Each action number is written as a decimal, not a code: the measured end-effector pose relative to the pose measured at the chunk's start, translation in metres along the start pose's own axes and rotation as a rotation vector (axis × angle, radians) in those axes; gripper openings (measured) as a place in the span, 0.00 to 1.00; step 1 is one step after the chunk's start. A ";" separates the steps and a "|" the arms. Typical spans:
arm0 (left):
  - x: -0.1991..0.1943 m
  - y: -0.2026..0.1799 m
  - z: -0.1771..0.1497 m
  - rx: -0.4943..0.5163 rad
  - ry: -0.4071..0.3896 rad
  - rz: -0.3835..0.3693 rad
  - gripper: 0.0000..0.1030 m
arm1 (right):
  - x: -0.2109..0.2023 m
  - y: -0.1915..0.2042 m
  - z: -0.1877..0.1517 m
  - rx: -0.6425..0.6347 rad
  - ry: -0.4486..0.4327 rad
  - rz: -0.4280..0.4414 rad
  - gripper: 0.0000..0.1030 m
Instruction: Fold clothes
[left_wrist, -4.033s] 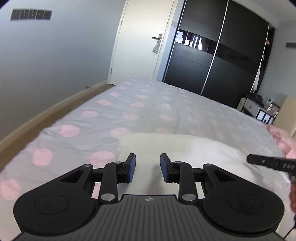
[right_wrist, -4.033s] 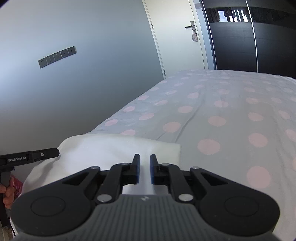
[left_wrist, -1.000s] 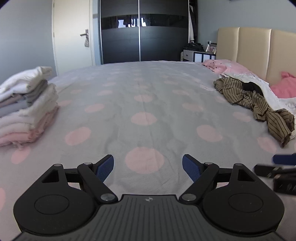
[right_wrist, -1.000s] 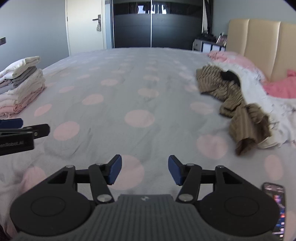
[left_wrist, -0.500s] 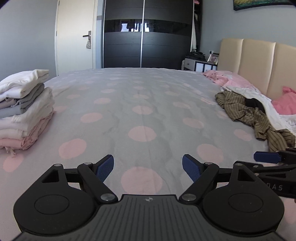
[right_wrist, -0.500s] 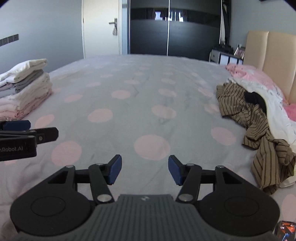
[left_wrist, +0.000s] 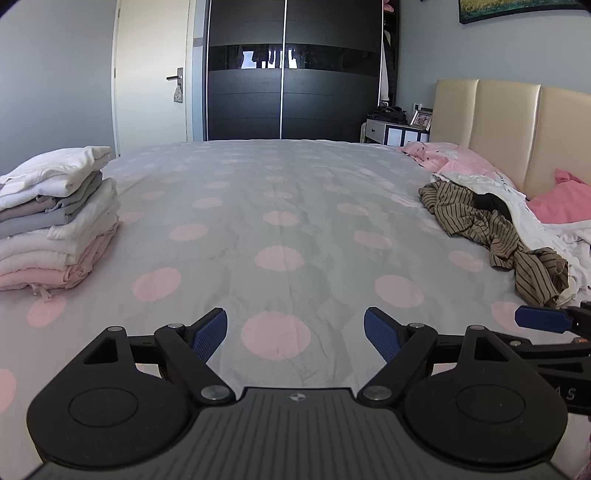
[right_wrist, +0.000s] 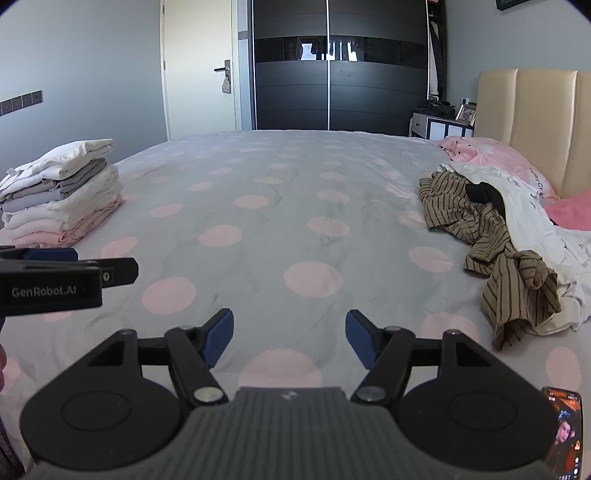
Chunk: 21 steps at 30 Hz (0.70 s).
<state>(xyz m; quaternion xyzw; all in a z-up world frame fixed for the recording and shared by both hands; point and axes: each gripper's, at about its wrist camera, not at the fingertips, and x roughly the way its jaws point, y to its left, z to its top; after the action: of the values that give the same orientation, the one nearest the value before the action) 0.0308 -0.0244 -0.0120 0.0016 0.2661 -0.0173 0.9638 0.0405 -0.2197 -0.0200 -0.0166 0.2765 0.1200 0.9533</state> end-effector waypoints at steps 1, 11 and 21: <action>-0.002 -0.001 -0.001 0.009 -0.010 0.009 0.79 | -0.001 0.001 0.001 0.007 0.000 0.006 0.72; -0.003 0.009 -0.009 0.028 -0.008 0.067 1.00 | 0.000 0.018 0.005 -0.018 0.006 -0.001 0.98; 0.000 0.014 -0.009 0.002 -0.003 0.097 1.00 | 0.004 0.026 0.002 -0.056 0.007 -0.024 0.98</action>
<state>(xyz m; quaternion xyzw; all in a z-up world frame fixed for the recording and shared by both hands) 0.0263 -0.0101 -0.0201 0.0154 0.2640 0.0294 0.9640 0.0391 -0.1937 -0.0192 -0.0472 0.2761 0.1164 0.9529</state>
